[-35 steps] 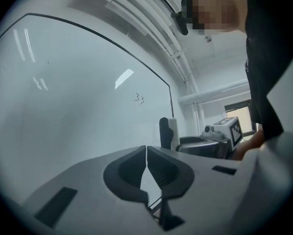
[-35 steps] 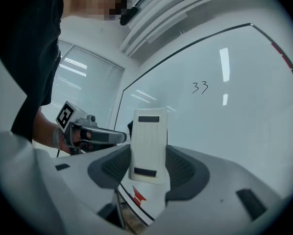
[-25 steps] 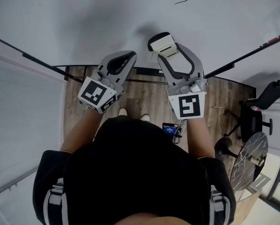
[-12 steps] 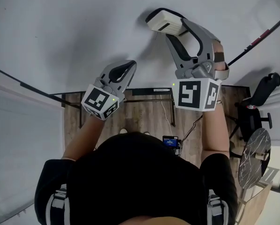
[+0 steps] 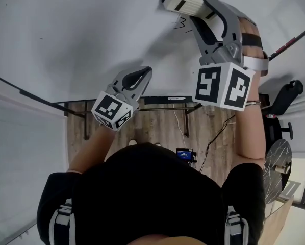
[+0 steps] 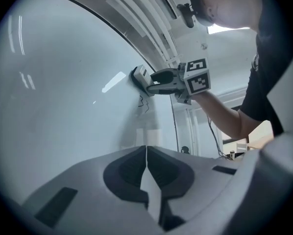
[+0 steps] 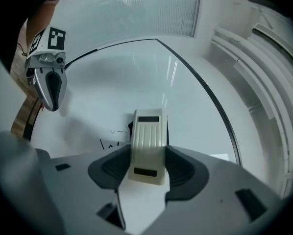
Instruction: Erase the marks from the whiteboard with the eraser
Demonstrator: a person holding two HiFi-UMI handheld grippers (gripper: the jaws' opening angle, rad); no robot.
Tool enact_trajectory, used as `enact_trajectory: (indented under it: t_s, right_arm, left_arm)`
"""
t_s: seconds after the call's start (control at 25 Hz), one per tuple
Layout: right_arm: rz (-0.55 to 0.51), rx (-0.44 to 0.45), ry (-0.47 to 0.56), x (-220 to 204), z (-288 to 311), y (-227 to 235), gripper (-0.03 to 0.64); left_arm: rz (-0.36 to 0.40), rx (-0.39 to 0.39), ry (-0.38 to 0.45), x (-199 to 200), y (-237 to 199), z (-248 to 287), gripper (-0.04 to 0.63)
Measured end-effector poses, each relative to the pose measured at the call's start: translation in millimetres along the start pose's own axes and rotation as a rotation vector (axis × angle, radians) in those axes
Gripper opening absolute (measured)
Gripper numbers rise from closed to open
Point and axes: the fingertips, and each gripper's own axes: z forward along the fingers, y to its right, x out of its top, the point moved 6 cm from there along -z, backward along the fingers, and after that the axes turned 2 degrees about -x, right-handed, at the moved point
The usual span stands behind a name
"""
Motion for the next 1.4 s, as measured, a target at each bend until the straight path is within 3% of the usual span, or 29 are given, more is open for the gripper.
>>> enact_trajectory:
  t_s: [0.24, 0.52, 0.88, 1.0, 1.28, 1.4]
  right_arm:
    - [-0.04, 0.09, -0.027, 1.1, 5.1, -59.8, 0.219]
    - [-0.072, 0.307, -0.059, -9.5, 5.6, -158.1, 0.221]
    - [-0.036, 0.381, -0.044, -12.1, -0.9, -161.5, 0.224]
    - [-0.017, 0.332, -0.028, -7.2, -8.2, -131.6, 0.223]
    - [0.022, 0.029, -0.012, -0.4, -11.0, -14.7, 0.224]
    - [0.006, -0.028, -0.038, -3.1, -1.1, 5.7, 0.222]
  left_arm:
    - [-0.007, 0.017, 0.003, -1.9, -6.1, -6.3, 0.009]
    - [-0.016, 0.05, -0.011, -7.2, -10.3, -16.8, 0.009]
    - [-0.024, 0.06, -0.012, -8.5, -17.0, -18.0, 0.009]
    - [-0.022, 0.058, -0.01, -7.6, -16.3, -17.6, 0.009]
    - [-0.021, 0.052, -0.006, -4.4, -14.5, -18.0, 0.009]
    - [-0.023, 0.052, -0.008, -4.8, -15.1, -17.5, 0.009]
